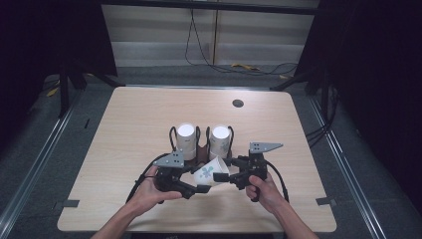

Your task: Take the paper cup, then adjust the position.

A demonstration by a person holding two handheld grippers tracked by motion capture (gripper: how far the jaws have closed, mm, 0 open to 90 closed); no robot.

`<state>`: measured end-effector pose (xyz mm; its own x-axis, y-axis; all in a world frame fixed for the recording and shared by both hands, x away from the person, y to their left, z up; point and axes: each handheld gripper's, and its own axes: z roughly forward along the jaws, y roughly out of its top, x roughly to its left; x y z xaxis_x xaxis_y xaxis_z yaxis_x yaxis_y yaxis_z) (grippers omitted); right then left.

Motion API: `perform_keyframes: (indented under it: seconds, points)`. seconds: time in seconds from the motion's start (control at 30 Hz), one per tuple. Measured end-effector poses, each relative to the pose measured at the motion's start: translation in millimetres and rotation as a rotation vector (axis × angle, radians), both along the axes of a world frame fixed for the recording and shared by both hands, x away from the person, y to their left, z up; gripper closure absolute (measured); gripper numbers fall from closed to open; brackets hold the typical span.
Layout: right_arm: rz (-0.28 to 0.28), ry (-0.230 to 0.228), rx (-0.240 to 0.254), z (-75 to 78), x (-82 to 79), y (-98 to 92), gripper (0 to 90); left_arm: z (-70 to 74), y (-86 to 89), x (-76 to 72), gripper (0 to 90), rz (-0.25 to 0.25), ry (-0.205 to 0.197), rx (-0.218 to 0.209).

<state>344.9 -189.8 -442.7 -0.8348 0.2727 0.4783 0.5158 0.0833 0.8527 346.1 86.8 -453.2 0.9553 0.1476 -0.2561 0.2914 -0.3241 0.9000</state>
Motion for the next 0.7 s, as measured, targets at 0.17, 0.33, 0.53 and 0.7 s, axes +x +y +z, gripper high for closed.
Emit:
perform_keyframes:
  seconds: [0.17, 0.33, 0.53, 0.7]
  points:
    - [-0.012, -0.009, -0.005, 1.4, -0.9, -1.2, 26.4, -0.6, 0.7, 0.7, 25.9, 0.024, 0.004, 0.029]
    - [-0.051, -0.023, -0.016, 4.1, -0.9, -6.4, 26.5, -3.2, 1.0, 2.6, 19.7, 0.042, 0.014, 0.063]
    - [-0.127, -0.022, -0.061, 9.5, -1.5, -15.8, 26.4, -3.8, 2.1, 2.9, 17.0, 0.062, -0.004, 0.11]
    - [-0.167, -0.035, -0.096, 14.7, -5.4, -25.5, 26.7, -4.0, 4.5, 6.3, 16.9, 0.078, 0.015, 0.128]
